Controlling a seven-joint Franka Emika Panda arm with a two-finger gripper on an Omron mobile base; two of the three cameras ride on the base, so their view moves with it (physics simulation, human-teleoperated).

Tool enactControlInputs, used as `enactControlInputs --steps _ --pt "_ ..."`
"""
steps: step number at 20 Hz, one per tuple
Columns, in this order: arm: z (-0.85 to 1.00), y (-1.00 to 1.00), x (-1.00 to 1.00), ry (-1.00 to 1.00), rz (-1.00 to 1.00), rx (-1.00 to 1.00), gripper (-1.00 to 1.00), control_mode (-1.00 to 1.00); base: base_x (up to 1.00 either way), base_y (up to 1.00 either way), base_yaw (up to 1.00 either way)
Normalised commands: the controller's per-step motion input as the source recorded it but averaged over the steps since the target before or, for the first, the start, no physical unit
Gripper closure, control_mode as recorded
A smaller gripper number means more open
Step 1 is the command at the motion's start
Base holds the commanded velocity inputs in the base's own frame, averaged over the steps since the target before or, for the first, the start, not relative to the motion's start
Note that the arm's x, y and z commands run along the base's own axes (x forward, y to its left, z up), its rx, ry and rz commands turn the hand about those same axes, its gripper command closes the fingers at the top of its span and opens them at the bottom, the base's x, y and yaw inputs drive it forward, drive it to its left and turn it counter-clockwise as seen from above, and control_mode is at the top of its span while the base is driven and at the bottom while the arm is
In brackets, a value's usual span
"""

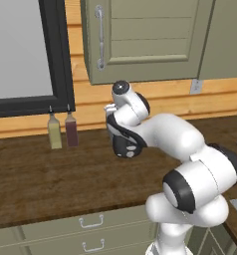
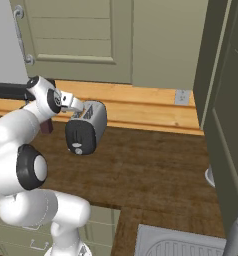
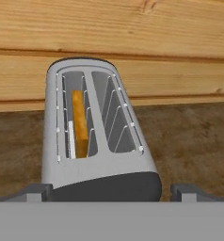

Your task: Start the toaster. Once the lever pops up, take the bread to the plate on the dining counter.

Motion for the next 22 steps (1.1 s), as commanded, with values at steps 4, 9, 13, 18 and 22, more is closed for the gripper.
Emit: enactControlInputs --steps 4,9,13,18,22 --pt "0.0 0.0 0.0 0.0 0.0 0.0 -1.0 -1.0 0.0 0.0 0.0" --pt "0.0 0.0 0.0 0.0 0.0 0.0 -1.0 -1.0 0.0 0.0 0.0" --pt "0.0 0.0 0.0 0.0 0.0 0.0 -1.0 -1.0 0.0 0.0 0.0" --pt "0.0 0.0 0.0 0.0 0.0 0.0 -1.0 -1.0 0.0 0.0 0.0" --pt "0.0 0.0 0.0 0.0 0.0 0.0 -1.0 -1.0 0.0 0.0 0.0"
